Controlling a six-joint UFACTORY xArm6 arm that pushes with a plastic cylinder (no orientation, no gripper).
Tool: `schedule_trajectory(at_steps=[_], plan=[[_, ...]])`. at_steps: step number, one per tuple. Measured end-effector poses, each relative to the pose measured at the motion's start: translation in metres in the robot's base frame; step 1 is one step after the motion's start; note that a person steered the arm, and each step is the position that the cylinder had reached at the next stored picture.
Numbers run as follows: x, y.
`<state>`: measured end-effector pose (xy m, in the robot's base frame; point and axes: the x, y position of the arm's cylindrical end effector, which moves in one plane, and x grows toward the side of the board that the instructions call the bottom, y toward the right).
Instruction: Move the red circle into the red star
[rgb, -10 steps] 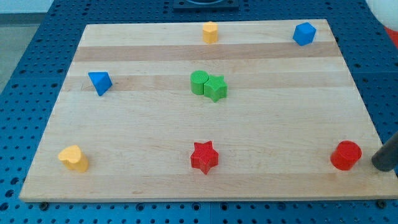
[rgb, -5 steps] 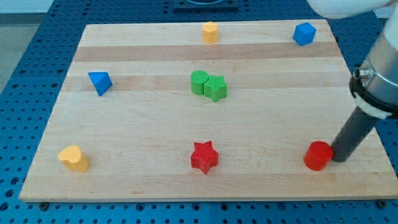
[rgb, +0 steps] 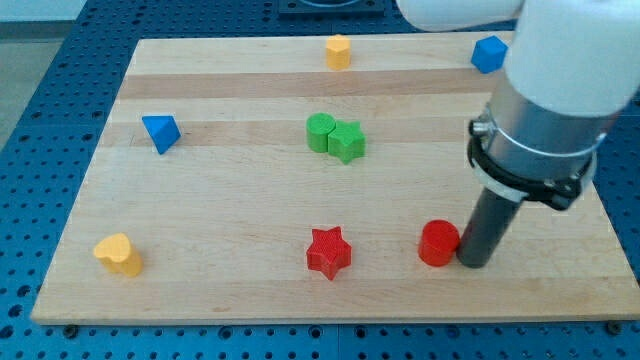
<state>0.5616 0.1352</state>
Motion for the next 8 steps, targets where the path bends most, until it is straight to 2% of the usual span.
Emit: schedule_trajectory(at_steps=[2,5,8], plan=[[-0.025,-0.026],[-0.019,-0.068],[-0.015,-0.074]])
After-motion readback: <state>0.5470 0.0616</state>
